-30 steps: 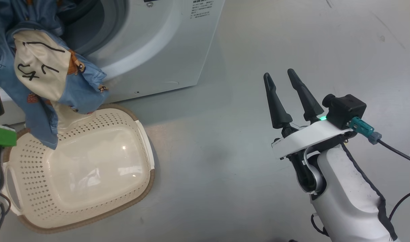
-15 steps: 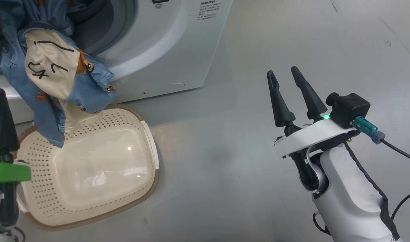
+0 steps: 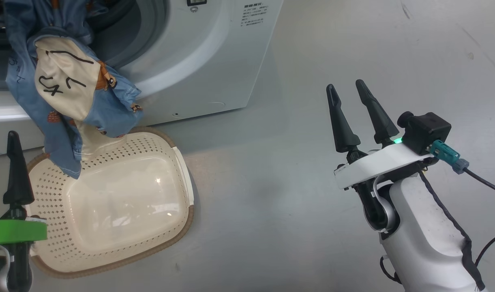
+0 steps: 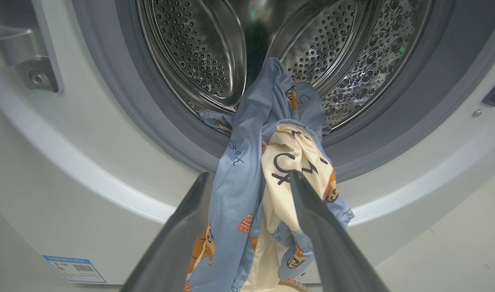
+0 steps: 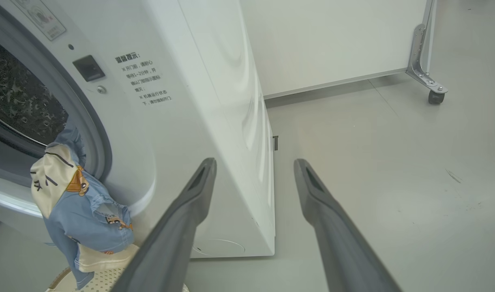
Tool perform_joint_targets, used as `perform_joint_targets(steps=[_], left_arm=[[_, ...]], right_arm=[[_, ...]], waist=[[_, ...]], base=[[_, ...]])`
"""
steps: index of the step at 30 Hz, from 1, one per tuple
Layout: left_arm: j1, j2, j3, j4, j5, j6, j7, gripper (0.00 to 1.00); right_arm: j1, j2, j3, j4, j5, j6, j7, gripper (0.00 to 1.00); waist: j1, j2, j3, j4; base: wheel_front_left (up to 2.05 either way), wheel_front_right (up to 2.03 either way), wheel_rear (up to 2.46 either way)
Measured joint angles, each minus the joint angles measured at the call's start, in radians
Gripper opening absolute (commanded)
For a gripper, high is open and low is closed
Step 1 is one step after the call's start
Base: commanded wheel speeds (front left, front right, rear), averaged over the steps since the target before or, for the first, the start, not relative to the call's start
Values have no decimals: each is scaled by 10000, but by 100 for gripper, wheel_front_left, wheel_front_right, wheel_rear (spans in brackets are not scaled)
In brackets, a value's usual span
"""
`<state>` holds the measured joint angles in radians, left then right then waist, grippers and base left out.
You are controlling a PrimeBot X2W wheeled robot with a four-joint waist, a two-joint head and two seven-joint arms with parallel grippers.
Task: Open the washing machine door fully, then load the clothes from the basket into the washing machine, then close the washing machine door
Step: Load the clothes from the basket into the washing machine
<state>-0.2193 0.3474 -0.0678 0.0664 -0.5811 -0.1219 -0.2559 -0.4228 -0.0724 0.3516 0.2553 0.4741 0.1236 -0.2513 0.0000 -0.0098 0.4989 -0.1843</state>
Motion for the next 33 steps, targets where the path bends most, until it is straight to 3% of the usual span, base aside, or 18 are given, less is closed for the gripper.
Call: perform_joint_targets(steps=[11, 18, 23, 33], left_arm=[[411, 46, -451, -182, -2, 0, 0, 100], [481, 410, -1333, 477, -63, 0, 29, 100], [343, 408, -1618, 1195, -692, 0, 531, 100], [-1056, 1043, -1996, 2633, -907, 0, 1607, 100]], right_arm=[[10, 2, 58, -2, 0, 0, 0, 100], [48, 8, 201, 10, 2, 0, 0, 100], [46, 13, 439, 36, 8, 0, 0, 100], [34, 59, 562, 40, 56, 0, 0, 100]], waist=[[0, 0, -4, -42], [0, 0, 17, -130], [0, 0, 53, -227], [0, 0, 226, -630]], base=[[0, 0, 0], [0, 0, 0], [0, 0, 0], [0, 0, 0]])
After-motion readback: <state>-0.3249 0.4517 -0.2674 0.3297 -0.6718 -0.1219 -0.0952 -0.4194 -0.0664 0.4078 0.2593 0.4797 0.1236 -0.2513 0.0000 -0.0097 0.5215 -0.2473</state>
